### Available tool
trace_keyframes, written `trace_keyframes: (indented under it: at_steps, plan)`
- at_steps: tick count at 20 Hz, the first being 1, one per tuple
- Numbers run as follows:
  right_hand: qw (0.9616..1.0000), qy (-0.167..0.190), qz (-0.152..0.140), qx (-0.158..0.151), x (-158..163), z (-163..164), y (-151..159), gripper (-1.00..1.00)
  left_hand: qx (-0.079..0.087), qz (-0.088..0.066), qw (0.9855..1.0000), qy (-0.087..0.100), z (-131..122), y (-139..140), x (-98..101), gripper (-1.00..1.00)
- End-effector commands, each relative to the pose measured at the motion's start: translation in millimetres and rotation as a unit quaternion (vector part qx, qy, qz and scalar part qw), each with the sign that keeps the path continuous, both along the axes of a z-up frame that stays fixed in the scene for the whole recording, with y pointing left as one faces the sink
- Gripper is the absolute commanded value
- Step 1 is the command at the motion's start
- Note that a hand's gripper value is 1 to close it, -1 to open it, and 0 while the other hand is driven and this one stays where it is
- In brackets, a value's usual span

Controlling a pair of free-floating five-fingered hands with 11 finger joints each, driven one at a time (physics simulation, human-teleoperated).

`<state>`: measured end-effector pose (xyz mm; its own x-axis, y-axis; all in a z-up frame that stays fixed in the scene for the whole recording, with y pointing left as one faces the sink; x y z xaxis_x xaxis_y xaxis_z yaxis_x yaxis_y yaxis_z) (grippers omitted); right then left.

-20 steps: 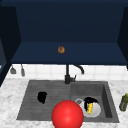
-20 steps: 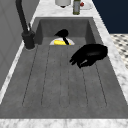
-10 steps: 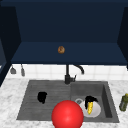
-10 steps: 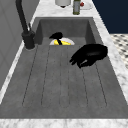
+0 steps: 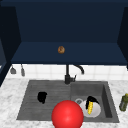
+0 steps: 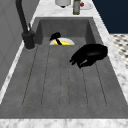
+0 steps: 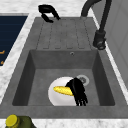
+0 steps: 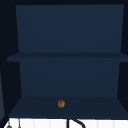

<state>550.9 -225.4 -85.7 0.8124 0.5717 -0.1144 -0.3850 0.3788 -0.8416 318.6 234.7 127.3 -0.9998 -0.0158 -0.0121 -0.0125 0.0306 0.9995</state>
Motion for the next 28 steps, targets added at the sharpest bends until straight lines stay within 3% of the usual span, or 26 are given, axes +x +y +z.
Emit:
trace_keyframes:
  at_steps: [1, 9, 15, 24, 28]
  plan:
    - [0.9976, -0.029, -0.040, 0.049, -4.0, -10.3, 3.5, -1.00, 0.000, 0.000, 1.0000, 0.000, 0.0, 0.0, 0.0, 0.00]
    - [0.9976, -0.041, -0.055, -0.001, -1.6, 5.0, 14.1, -1.00, 0.000, 0.000, 1.0000, 0.000, 0.0, 0.0, 0.0, 0.00]
    - [0.9945, -0.070, -0.074, -0.023, -4.6, 13.3, 28.0, -1.00, 0.000, 0.000, 1.0000, 0.000, 0.0, 0.0, 0.0, 0.00]
    - [0.9912, -0.089, -0.096, -0.020, -48.2, 18.8, 35.1, -1.00, 0.000, 0.000, 1.0000, 0.000, 0.0, 0.0, 0.0, 0.00]
    - [0.9928, -0.085, -0.084, -0.008, -55.3, 18.9, 24.6, -1.00, 0.000, 0.000, 1.0000, 0.000, 0.0, 0.0, 0.0, 0.00]
